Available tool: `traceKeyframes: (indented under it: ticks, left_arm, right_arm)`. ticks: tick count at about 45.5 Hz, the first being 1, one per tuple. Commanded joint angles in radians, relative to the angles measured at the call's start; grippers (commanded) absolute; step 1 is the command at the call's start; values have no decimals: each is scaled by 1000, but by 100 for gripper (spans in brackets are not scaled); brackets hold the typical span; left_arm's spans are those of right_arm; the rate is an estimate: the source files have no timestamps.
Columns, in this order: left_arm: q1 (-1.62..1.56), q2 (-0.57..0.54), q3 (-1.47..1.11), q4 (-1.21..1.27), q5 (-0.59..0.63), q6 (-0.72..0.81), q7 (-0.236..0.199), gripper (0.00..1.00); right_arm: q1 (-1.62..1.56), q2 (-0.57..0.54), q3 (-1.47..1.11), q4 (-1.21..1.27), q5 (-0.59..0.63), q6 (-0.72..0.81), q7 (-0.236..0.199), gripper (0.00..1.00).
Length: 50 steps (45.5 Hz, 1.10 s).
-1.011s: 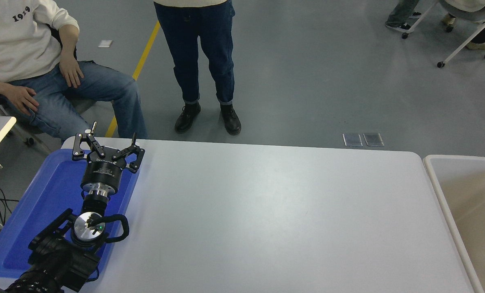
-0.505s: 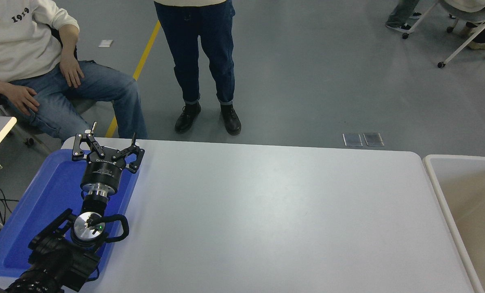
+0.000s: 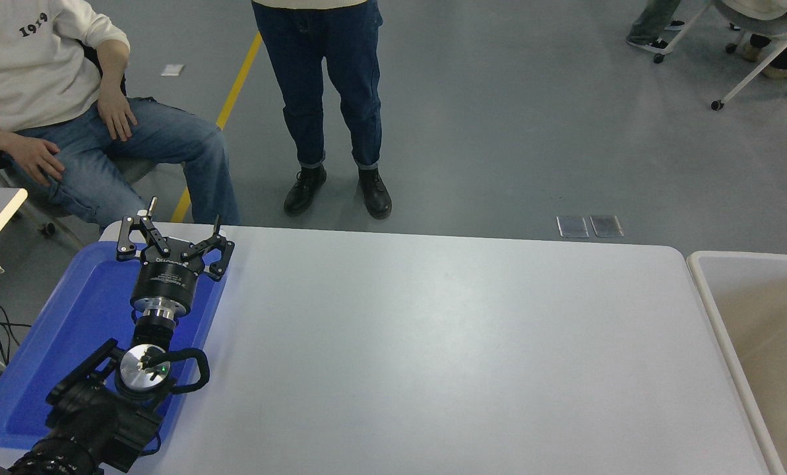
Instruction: Pick up paper ball place in dustbin
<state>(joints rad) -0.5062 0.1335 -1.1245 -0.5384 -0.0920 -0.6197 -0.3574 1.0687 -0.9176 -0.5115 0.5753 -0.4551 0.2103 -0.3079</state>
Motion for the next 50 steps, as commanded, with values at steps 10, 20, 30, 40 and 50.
traceKeyframes:
  ticks: [10,20,30,40,50]
  left_arm:
    - [0,0,0,0,0,2,0,100]
    - [0,0,0,0,0,2,0,100]
    - [0,0,0,0,0,2,0,100]
    - [0,0,0,0,0,2,0,100]
    - [0,0,0,0,0,0,0,100]
  right_arm:
    - [-366,267,275,-377,1,-104,42,0]
    - [-381,304,277,-379,1,-161,41,0]
    - [-383,324,264,-376,1,-212,49,0]
    - [-395,362,277,-377,3,-241,167,0]
    - [-404,365,280,-379,4,-256,242,0]
